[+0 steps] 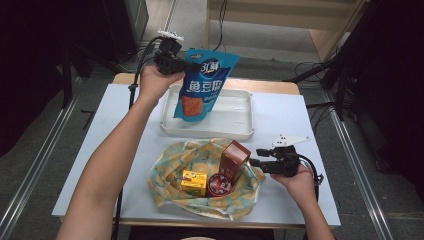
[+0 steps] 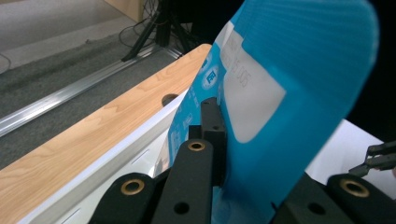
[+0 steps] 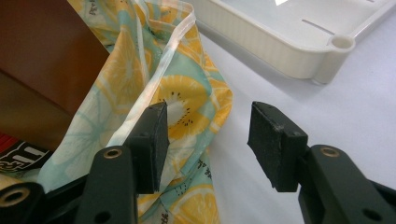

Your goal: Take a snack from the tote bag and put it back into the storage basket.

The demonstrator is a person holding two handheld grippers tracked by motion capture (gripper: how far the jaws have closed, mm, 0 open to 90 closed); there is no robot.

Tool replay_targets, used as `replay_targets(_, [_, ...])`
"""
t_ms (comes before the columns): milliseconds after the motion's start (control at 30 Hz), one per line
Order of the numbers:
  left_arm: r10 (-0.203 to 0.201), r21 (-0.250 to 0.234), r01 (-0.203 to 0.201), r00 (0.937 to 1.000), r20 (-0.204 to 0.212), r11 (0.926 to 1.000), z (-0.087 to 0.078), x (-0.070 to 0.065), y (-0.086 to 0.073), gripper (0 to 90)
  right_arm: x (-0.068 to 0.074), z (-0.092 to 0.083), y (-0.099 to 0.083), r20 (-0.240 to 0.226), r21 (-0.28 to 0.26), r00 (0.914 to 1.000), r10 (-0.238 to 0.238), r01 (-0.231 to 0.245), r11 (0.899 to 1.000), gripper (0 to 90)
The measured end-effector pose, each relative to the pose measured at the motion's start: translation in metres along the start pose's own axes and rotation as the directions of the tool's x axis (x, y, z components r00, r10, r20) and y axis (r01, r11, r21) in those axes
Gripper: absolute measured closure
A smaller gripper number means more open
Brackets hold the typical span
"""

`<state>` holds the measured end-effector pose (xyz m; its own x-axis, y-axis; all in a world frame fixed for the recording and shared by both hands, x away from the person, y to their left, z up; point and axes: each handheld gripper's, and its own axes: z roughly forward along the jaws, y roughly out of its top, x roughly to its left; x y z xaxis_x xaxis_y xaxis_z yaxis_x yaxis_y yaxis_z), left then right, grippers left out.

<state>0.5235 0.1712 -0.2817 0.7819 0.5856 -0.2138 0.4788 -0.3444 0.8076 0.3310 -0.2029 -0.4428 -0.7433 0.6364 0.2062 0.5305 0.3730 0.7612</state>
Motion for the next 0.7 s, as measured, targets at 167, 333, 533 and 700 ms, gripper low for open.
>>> replay_targets(167, [0.016, 0.035, -0.015, 0.9998, -0.011, 0.9993, -0.008, 0.002, -0.007, 90.0, 0.0, 0.001, 0.0, 0.002, 0.006, 1.0, -0.002, 0.002, 1.0, 48.8])
replay_targets(333, [0.021, 0.053, -0.02, 0.9997, -0.015, 0.9984, -0.012, 0.004, -0.015, 89.5, 0.001, 0.002, 0.0, 0.003, 0.012, 1.0, -0.005, 0.005, 1.0, 49.0])
replay_targets(533, [0.012, 0.049, -0.012, 0.9998, 0.013, 0.9987, -0.017, 0.008, -0.027, 88.0, 0.002, 0.004, 0.0, 0.003, 0.021, 1.0, -0.006, 0.006, 1.0, 49.0])
replay_targets(700, [0.019, 0.049, -0.02, 0.9996, 0.021, 0.9986, -0.02, 0.005, -0.033, 85.2, 0.002, 0.004, 0.0, 0.002, 0.021, 1.0, -0.008, 0.008, 1.0, 49.3])
